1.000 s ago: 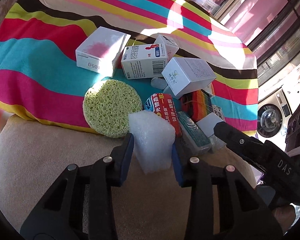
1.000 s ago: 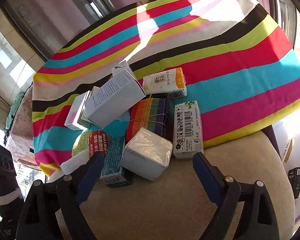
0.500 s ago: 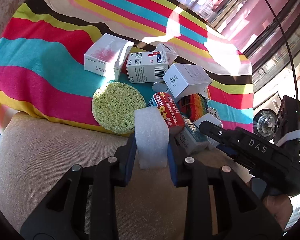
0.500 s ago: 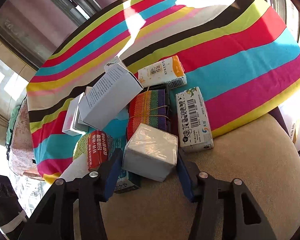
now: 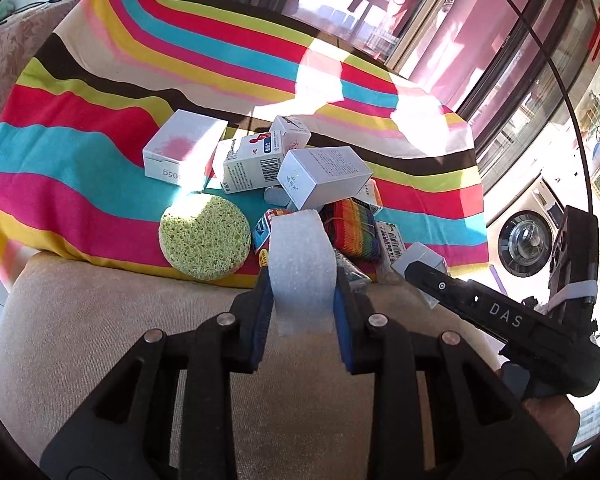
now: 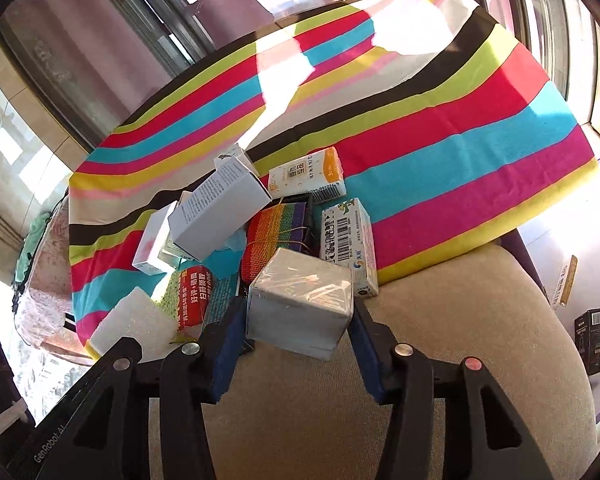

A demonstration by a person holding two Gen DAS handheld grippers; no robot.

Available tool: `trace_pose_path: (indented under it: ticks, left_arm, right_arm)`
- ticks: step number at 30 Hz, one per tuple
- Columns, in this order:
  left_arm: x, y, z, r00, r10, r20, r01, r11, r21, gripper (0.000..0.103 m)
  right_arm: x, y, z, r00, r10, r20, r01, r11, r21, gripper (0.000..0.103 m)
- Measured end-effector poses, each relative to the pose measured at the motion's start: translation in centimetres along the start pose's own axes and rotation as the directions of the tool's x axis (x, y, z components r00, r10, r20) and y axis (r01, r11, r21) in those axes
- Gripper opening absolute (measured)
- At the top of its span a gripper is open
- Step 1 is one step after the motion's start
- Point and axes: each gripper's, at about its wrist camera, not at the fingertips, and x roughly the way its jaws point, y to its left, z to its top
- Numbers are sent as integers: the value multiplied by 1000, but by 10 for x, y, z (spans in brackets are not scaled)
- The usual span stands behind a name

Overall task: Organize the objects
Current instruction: 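Grasp the white foam block with the left gripper while the right grasps the paper-wrapped cube, then carry both items into the storage box and open both grippers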

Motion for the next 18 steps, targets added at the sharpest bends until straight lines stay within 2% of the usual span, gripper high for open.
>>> trace_pose_path:
  ticks: [8,14,18]
  left_arm:
    - [23,-57,-6,991,-118,-66,124,986,111,32]
    - [45,-102,-14,967,-209,-144,233,956,179,32]
    - [59,-129,-18,944,-262,-201,301,932,203,32]
  right_arm:
    - [-34,-50,-3,983,-160,89,157,987,43,52]
    - [-50,-99,-6,959,-265,97,250,957,144,52]
    - [-62,-124,-8,939,-329,103,303,930,208,52]
